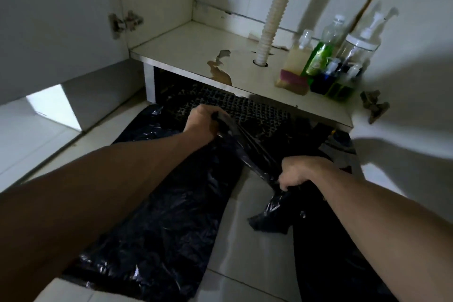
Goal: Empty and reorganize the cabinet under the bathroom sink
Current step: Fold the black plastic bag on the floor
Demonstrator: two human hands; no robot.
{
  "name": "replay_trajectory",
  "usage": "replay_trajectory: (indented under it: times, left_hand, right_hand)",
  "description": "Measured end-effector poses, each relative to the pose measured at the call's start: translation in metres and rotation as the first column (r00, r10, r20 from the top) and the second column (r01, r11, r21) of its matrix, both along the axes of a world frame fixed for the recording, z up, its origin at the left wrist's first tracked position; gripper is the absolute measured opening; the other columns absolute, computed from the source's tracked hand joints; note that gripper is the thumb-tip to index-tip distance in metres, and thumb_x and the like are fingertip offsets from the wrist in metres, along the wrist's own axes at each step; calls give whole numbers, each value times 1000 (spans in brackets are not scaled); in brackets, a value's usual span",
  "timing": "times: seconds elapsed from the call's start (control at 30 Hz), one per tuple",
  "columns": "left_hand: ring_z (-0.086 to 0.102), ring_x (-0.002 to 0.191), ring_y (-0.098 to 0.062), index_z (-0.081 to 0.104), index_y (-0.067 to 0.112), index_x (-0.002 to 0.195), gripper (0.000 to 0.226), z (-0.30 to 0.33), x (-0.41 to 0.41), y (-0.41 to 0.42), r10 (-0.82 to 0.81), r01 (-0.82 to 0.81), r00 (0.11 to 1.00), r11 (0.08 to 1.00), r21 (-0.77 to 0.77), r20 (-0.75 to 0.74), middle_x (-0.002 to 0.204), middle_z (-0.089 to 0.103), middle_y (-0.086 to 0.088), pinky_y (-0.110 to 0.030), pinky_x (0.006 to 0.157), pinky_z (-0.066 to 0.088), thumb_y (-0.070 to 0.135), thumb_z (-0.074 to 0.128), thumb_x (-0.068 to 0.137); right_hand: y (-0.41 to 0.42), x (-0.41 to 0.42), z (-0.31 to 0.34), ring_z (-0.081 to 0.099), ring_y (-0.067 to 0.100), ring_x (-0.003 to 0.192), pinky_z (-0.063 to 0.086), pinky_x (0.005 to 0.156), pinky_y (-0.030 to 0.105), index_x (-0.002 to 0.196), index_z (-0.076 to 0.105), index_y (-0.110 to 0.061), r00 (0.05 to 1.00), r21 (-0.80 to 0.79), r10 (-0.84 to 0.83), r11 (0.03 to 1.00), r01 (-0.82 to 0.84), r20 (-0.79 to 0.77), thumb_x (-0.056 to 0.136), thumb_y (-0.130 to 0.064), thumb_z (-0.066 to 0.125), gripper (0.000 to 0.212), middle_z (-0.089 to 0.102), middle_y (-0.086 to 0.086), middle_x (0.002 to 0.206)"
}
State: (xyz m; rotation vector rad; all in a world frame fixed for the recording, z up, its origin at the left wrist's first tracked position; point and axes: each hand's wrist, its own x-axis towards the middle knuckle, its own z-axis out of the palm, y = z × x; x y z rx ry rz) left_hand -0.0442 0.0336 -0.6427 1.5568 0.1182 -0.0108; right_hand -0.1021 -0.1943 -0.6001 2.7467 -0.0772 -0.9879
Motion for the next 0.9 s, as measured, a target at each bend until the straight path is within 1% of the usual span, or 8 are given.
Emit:
replay_trajectory:
  times: [0.13, 0.2, 0.27, 0.33, 0.5, 0.63, 0.77, 0.9]
  left_hand:
    - [60, 71, -28, 71, 8, 80, 15, 21, -5, 60, 52, -256, 941, 756, 603, 334, 76, 63, -14, -29, 62, 45, 2, 61, 71]
    - [61, 72, -29, 73, 16, 81, 17, 36, -6, 82, 19, -415, 873, 556, 721, 488, 75, 64, -13, -28, 62, 42, 5, 64, 71]
    - [62, 72, -32, 72, 16, 84, 19, 60, -13, 90, 29, -461, 840, 565, 684, 542, 75, 66, -15, -32, 64, 47, 7, 61, 71]
    - [64, 74, -33, 70, 20, 88, 20, 79, -15, 96, 63, -497, 816, 585, 641, 575, 75, 68, -10, -36, 65, 52, 13, 61, 71]
    - [66, 82, -32, 63, 28, 109, 37, 113, -17, 127, -24, -417, 859, 548, 725, 512, 90, 72, -9, -36, 73, 55, 10, 63, 77]
    - [60, 79, -19, 59, 15, 125, 47, 134, -25, 160, -229, -306, 863, 473, 826, 451, 92, 68, -6, -21, 68, 42, 15, 74, 81]
    - [65, 85, -27, 66, 18, 105, 28, 156, -26, 179, -134, -457, 800, 494, 739, 585, 94, 69, -4, -37, 76, 55, 21, 66, 78]
    - [65, 89, -26, 67, 15, 100, 29, 176, -31, 170, -167, -488, 758, 496, 718, 630, 97, 70, -5, -40, 76, 55, 14, 56, 73]
  right_hand:
    - [20, 33, 21, 61, 29, 105, 53, 76, 32, 121, 57, -7, 967, 82, -7, 997, -15, 255, 76, -26, 79, 54, 58, 15, 122]
    - [43, 46, 35, 49, 32, 129, 50, 98, 41, 149, 34, -20, 938, 287, -25, 955, -80, 345, 60, -49, 89, 109, 40, 12, 147]
    - [73, 57, 44, 50, 23, 128, 48, 103, 40, 148, 32, -33, 878, 550, -28, 789, -274, 477, 41, -70, 89, 127, 46, 1, 142]
    - [105, 60, 51, 59, 14, 112, 50, 92, 31, 142, 41, -37, 828, 592, 6, 696, -406, 561, 49, -66, 89, 109, 58, -11, 125]
    - [129, 57, 58, 66, 31, 77, 49, 64, 30, 96, 70, -17, 625, 300, -46, 903, -308, 779, 86, -26, 64, 14, 71, 8, 89]
    - [131, 67, 69, 68, 35, 87, 55, 69, 34, 105, 70, -14, 527, 385, -143, 839, -384, 838, 88, -16, 66, 18, 70, 13, 94]
    - [142, 71, 90, 58, 32, 114, 52, 91, 36, 136, 52, -19, 420, 418, -199, 736, -532, 886, 84, -27, 73, 56, 51, 14, 133]
    - [174, 60, 112, 63, 26, 104, 51, 83, 31, 123, 63, -20, 39, 60, -49, 608, -791, 998, 83, -41, 70, 45, 61, 7, 118]
